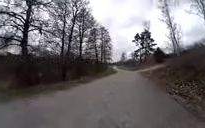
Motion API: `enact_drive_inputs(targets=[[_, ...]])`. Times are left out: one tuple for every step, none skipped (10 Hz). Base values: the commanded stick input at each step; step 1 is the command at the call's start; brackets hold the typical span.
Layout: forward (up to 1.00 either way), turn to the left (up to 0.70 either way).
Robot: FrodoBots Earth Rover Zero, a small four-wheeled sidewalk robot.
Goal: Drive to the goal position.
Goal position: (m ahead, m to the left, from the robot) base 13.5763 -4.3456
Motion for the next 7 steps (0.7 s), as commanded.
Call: enact_drive_inputs(targets=[[0.70,-0.10],[0.70,-0.02],[0.70,0.00],[0.70,0.00],[0.70,0.00],[0.70,0.00],[0.70,0.00]])
